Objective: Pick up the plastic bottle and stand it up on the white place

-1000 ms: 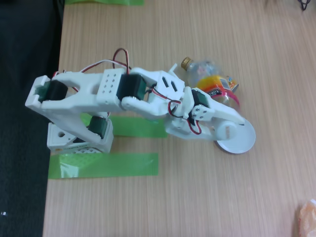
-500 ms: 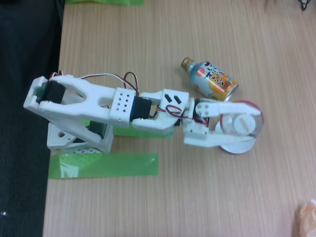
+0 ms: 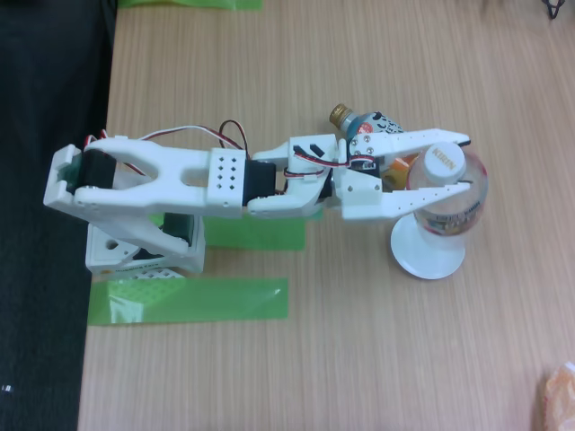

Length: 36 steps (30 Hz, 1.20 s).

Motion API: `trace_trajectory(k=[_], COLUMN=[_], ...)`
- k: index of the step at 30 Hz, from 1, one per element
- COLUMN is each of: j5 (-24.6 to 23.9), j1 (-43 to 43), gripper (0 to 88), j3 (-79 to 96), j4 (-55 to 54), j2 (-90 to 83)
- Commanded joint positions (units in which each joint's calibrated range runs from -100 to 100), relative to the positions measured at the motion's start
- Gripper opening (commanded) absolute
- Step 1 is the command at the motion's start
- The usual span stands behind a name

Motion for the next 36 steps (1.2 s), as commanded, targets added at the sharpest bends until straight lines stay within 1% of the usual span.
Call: trace_trajectory(k=[1, 6, 17, 22, 27, 36], j5=[2.09, 2.88, 2.93, 3.88, 3.88, 3.88], j1=[-0.4, -0.48, -3.29, -3.22, -2.7, -2.77], gripper=[12.2, 12.2, 12.2, 12.2, 12.2, 12.2], j3=[1.27, 4.89, 5.07, 5.44, 4.89, 3.53], j4=[-1.02, -1.27, -1.27, -0.59, -1.45, -8.48], j2=[-1.23, -1.56, -1.23, -0.89, 3.14, 8.6])
